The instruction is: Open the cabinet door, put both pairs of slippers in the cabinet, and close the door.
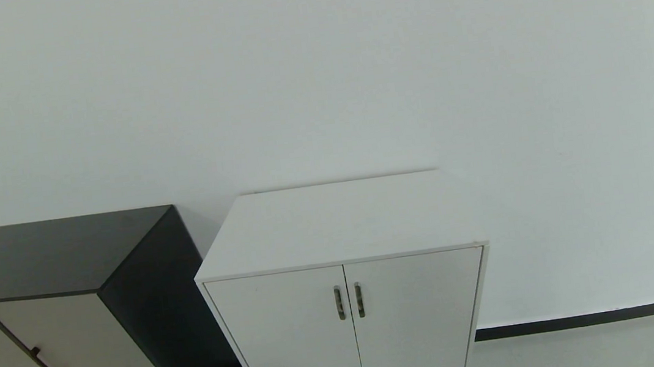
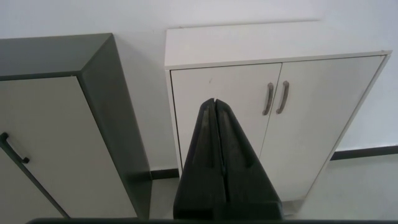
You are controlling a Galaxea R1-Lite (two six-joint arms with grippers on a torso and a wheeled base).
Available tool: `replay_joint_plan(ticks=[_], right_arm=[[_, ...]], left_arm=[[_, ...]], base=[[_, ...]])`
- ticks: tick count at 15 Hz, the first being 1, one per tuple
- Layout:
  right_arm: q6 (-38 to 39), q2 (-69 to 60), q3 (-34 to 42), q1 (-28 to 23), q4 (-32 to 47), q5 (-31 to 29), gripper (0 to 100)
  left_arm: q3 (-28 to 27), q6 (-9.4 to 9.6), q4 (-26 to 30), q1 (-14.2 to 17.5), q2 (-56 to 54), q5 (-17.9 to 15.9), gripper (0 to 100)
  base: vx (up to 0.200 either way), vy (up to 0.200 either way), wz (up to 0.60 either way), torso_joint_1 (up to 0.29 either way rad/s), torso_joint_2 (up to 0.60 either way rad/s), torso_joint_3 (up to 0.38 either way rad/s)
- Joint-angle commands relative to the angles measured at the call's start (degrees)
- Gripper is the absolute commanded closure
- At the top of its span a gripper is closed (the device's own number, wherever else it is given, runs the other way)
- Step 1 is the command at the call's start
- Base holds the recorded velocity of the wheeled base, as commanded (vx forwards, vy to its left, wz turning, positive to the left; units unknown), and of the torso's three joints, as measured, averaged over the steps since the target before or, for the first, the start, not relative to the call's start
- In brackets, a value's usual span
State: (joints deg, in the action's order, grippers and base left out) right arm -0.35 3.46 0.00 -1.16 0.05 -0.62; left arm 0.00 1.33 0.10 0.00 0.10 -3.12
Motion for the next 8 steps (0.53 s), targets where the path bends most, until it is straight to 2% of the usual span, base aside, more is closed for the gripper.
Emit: replay_joint_plan(ticks=[1,8], right_arm=[[-0.44,-2.58,0.0,1.95,0.04,2.73,100],[0.27,-3.46,0.0,1.25,-0.05,1.94,100]], left_arm=[[0.0,-0.01,-0.01,0.0,0.08,-0.04,100],[0.0,-0.01,-0.01,0.0,0.08,-0.04,100]], base=[[0.0,0.0,0.0,0.0,0.0,0.0],[0.0,0.0,0.0,0.0,0.0,0.0]])
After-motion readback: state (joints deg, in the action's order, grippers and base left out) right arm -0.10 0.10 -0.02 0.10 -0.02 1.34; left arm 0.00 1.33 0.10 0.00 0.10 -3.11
